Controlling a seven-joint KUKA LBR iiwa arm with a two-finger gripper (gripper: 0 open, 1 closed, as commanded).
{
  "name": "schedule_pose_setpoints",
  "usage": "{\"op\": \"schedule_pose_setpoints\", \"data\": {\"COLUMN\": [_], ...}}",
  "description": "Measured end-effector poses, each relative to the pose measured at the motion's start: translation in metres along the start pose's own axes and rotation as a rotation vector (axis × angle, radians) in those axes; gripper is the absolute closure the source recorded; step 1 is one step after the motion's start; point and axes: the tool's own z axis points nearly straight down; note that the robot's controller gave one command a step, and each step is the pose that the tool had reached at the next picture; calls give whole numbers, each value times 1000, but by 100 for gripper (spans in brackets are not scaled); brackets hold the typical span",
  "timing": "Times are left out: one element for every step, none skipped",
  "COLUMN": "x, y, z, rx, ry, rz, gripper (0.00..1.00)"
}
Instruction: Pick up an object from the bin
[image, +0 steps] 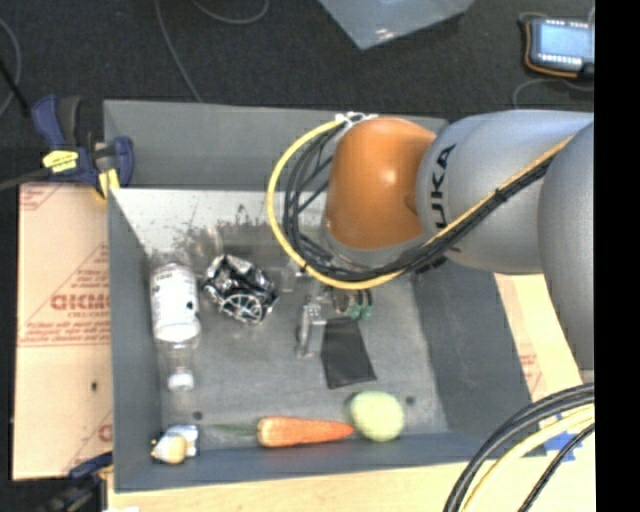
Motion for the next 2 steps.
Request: {"op": "schedule_pose_setpoints", "data": {"x": [-2, -20], "y": [0, 0], "z": [-5, 28], "rx": [-1, -2], "ry": [-8, -12], "rz": [1, 18], "gripper": [0, 0]}}
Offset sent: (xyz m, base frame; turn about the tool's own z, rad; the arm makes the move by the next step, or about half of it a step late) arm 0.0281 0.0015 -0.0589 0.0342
